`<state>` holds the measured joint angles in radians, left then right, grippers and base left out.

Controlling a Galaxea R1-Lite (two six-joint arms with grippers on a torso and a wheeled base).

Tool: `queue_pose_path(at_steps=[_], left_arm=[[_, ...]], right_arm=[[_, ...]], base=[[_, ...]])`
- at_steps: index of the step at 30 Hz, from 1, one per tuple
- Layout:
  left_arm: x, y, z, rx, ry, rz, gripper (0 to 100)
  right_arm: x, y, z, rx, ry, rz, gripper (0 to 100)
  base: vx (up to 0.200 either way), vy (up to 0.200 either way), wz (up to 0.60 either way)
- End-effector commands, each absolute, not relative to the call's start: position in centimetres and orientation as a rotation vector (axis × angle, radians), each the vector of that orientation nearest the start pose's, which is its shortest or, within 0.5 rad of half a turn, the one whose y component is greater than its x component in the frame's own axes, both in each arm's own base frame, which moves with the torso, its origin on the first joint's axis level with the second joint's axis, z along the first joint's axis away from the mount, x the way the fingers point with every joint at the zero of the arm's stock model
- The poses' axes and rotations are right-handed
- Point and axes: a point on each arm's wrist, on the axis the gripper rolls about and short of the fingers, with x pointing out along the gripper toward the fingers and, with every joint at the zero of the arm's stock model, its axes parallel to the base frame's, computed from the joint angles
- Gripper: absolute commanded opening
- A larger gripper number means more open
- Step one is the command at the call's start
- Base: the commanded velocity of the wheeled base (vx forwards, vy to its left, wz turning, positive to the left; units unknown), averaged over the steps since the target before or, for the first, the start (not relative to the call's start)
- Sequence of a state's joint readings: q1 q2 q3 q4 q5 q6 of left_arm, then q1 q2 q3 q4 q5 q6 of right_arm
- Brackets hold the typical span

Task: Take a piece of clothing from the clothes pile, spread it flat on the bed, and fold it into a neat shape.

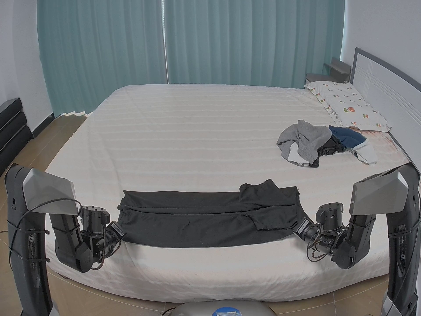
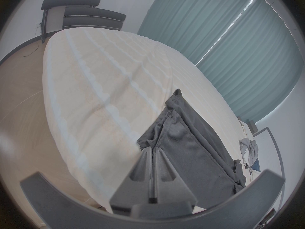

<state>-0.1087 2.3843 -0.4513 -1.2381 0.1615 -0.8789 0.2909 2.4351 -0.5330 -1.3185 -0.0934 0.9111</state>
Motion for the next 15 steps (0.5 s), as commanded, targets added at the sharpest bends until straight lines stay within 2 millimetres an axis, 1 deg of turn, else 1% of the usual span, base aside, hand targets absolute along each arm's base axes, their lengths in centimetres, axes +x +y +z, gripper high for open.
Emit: queue_pose_path(at_steps=[1,2,3,5,11,15], left_arm=[[30.1,-2.4,-3.9,-0.758,0.593,0.353,0],[29.8,-2.3,-3.6,-0.753,0.596,0.354,0],[29.8,-2.3,-3.6,-0.753,0.596,0.354,0],[29.2,-2.2,-3.7,-0.723,0.616,0.354,0],[28.2,-2.0,-4.2,-0.679,0.659,0.36,0],[27.4,-2.0,-4.4,-0.669,0.691,0.367,0]], right_arm=[[30.6,9.0,-3.9,0.769,0.613,-0.078,0],[30.1,8.8,-3.7,0.767,0.619,-0.081,0],[30.1,8.8,-3.7,0.767,0.619,-0.081,0],[29.4,8.7,-3.5,0.762,0.637,-0.083,0],[27.5,8.5,-4.0,0.694,0.698,-0.079,0],[26.8,8.8,-4.2,0.669,0.722,-0.07,0]], base=[[0.0,0.0,0.0],[0.0,0.0,0.0],[0.0,0.0,0.0],[0.0,0.0,0.0],[0.0,0.0,0.0],[0.0,0.0,0.0]])
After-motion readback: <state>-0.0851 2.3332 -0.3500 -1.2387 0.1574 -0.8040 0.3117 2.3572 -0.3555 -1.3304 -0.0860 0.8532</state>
